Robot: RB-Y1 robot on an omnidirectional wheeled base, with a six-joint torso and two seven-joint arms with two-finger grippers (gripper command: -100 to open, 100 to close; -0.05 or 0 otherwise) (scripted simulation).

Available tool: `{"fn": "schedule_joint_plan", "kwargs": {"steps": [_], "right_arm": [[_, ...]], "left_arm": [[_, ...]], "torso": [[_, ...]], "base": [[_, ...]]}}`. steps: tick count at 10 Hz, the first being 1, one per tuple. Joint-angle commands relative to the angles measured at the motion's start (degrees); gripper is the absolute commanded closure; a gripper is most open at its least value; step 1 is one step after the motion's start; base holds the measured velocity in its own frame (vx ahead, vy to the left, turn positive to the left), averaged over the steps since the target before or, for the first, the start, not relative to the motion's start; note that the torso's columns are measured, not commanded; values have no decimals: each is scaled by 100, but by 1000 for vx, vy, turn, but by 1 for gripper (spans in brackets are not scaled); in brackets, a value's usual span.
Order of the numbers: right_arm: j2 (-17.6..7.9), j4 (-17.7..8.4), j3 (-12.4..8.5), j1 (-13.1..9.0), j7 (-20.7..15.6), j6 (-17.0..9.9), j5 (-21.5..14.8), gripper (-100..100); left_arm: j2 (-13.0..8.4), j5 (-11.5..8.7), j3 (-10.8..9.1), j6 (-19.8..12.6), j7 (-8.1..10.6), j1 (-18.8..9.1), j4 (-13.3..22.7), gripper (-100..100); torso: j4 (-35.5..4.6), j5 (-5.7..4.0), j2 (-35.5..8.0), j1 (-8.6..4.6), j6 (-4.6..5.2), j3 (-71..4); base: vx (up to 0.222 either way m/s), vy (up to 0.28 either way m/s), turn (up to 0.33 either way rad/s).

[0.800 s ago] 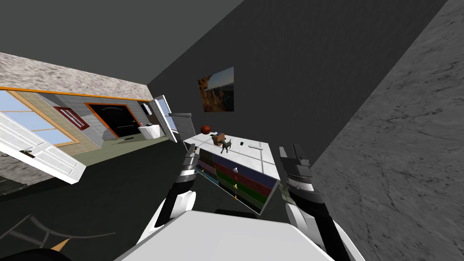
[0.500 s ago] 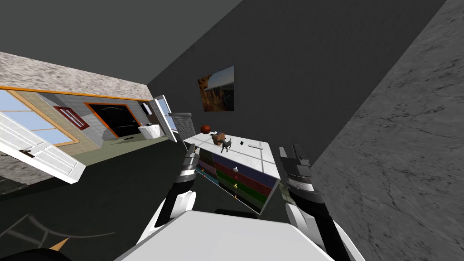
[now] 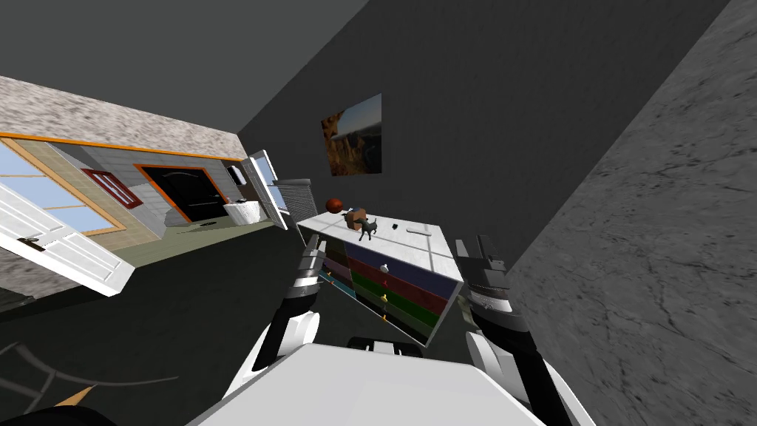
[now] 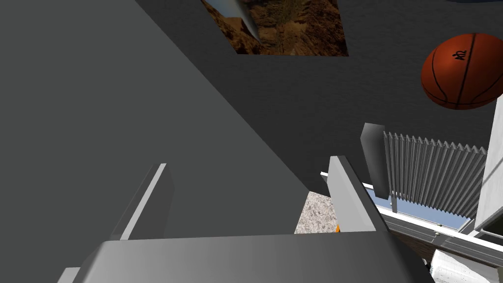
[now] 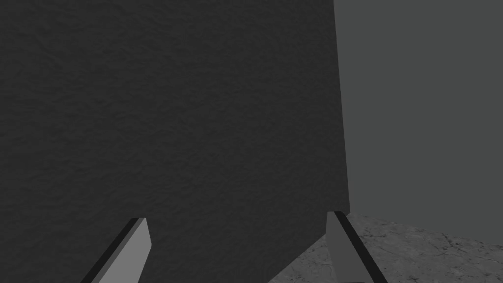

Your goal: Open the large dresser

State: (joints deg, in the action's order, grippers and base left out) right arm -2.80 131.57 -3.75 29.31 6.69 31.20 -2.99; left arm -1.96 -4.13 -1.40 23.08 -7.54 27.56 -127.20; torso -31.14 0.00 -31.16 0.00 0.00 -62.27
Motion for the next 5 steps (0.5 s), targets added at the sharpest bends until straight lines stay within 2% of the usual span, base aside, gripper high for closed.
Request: {"fn": "schedule_joint_plan", "kwargs": {"steps": [1, 2, 3, 5], "right_arm": [[0, 0, 0, 0, 0, 0, 0, 0], [0, 0, 0, 0, 0, 0, 0, 0], [1, -2, 1, 0, 0, 0, 0, 0], [1, -3, 1, 0, 0, -1, 0, 0]], "left_arm": [[0, 0, 0, 0, 0, 0, 0, 0], [-226, 18, 21, -10, -4, -30, 109, -100], [-308, 30, 34, -16, -7, -48, 176, -100], [-517, 88, 102, -48, -21, -143, 526, -100]], "torso": [[-423, 0, -423, 0, 0, -846], [-846, 0, -846, 0, 0, -1692], [-1035, -1, -1039, -4, 1, -2087], [-1107, -3, -1107, -12, 1, -2224]], "base": [[0, 0, 0], [5, -19, -24], [-5, -38, -27], [-2, -76, -59]]}}
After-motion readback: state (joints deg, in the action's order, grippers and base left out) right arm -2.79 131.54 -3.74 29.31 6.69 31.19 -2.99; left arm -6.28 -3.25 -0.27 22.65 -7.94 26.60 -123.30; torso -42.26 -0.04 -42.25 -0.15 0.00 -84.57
